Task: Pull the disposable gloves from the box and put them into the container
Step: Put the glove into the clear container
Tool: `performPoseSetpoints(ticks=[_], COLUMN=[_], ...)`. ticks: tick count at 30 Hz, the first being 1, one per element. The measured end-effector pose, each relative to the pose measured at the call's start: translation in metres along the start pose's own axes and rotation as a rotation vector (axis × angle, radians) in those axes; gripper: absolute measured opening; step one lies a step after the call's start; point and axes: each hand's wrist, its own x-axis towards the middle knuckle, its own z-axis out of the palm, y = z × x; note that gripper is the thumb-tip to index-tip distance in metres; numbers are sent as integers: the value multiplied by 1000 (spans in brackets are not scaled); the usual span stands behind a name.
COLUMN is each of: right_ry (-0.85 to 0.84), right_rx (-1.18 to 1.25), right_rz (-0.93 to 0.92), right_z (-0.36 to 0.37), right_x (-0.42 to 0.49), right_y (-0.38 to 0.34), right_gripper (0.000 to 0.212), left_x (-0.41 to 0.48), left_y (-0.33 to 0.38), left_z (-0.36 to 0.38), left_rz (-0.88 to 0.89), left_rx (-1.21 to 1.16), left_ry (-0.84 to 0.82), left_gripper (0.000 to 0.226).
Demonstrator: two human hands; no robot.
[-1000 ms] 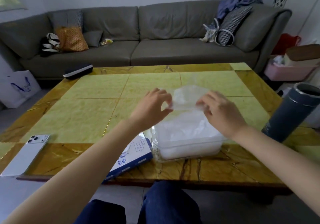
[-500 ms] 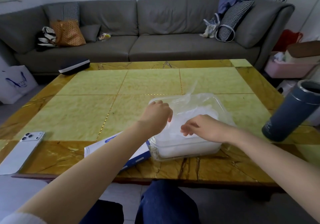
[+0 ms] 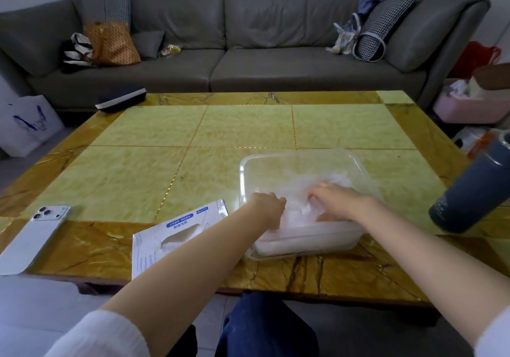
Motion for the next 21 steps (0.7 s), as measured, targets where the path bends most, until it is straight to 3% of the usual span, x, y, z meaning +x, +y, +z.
performPoseSetpoints(ticks=[8,13,15,18,21], right_ry=[-171,-92,-40,137,419], right_rx=[-81,75,75,29,133], right_rz=[-25,16,24,-6,-94], right_z=[6,-7,-17,-32,-35], right_x=[13,-3,-12,-26,-36], right_y=[4,1,-4,-22,-50], right_gripper=[56,62,55,33,22], left_x=[14,9,4,-9,-36], left_y=[2,-3,-6,-13,-29], left_z=[5,-1,-6,-17,-22], left_rz=[-22,-1,4,10,-20], left_rx=[90,124,122,21,-204], left_ry=[-48,-19,30,213,562], left_gripper=[57,47,41,37,30])
